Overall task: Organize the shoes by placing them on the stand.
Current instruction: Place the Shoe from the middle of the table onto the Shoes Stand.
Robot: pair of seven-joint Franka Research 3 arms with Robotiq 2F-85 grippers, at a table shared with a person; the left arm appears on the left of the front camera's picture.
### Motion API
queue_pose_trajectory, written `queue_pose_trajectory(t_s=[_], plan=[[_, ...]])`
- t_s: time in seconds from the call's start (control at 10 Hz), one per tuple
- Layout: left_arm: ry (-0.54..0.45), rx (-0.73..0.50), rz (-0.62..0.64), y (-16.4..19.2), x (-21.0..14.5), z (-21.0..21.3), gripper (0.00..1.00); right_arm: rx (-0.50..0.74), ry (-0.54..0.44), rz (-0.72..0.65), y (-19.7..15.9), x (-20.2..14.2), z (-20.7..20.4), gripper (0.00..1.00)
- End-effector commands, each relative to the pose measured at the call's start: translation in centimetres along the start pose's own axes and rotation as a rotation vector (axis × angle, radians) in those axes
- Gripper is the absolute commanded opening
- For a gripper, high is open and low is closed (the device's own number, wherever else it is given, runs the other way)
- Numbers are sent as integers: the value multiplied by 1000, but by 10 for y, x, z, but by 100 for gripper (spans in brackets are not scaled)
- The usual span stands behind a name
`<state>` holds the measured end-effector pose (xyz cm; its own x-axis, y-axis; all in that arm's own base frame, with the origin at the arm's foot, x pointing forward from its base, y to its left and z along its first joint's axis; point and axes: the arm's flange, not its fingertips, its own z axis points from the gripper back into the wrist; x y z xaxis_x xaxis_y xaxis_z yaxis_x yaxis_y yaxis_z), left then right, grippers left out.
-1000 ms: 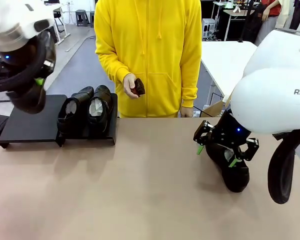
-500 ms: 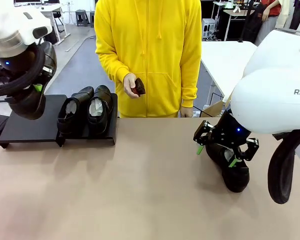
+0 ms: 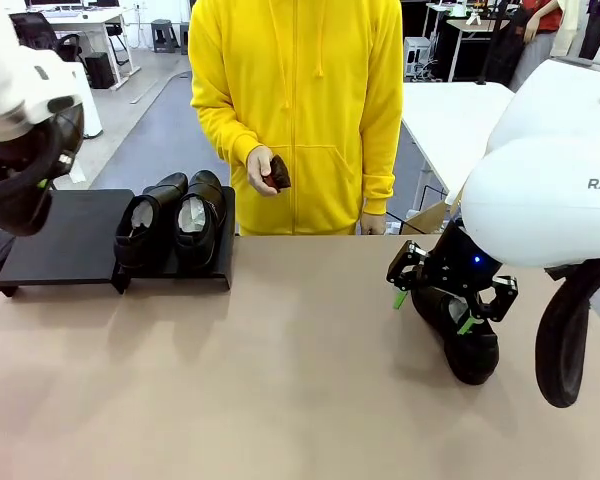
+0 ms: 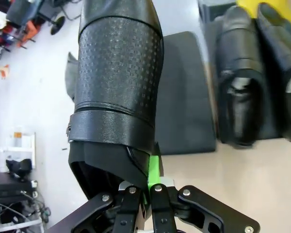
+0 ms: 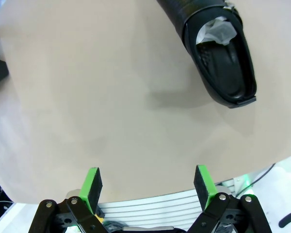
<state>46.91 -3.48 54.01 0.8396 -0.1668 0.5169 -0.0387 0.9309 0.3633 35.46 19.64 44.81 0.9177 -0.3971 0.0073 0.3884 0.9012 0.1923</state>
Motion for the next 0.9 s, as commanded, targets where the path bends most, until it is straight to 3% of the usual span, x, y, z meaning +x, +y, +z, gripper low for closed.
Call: queue_pose_trajectory(t_s=[0.0,0.4,0.8], plan=[[17,31,-70,8,10,-40,0,23,3,16,2,4,1,100],[13,13,-32,15,-2,-100,0,23,3,16,2,4,1,100],[30,41,-19,9,-7,-126,0,23,3,16,2,4,1,100]])
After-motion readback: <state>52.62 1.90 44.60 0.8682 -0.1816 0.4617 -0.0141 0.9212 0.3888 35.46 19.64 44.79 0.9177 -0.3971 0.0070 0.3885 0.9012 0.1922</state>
